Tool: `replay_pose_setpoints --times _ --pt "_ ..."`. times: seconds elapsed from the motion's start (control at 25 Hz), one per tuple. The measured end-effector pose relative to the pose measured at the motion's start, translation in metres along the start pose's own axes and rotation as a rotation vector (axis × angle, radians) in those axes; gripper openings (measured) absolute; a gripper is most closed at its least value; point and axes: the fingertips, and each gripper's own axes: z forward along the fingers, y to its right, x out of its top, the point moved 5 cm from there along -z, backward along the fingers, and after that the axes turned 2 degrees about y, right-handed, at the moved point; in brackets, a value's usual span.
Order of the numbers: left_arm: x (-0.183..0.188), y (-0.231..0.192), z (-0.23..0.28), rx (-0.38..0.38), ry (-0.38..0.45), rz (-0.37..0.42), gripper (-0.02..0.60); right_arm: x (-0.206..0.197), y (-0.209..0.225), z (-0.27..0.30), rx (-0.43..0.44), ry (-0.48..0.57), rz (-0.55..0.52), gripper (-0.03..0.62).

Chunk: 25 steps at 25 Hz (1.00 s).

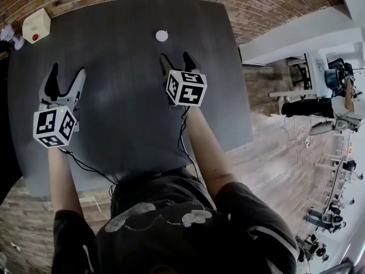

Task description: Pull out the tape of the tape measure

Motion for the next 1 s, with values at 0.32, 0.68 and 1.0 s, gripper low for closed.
replay_pose_setpoints --times 0.32,0.68,1.0 --pt "-0.033 -0.009 0.047 -0.015 -0.045 -0.023 0.367 -0.011 0.003 0.076 -0.078 -0.082 0.074 0.31" --pt "-0.069 -0.008 0.083 -0.054 -0.073 -0.023 0.367 -0.028 0.01 0.145 -0.176 -0.145 0.046 0.31" --pt "-0.084 -0.011 0.091 -0.062 -0.082 -0.076 0.367 -0.037 0.02 0.177 -0.234 -0.238 0.071 0.31"
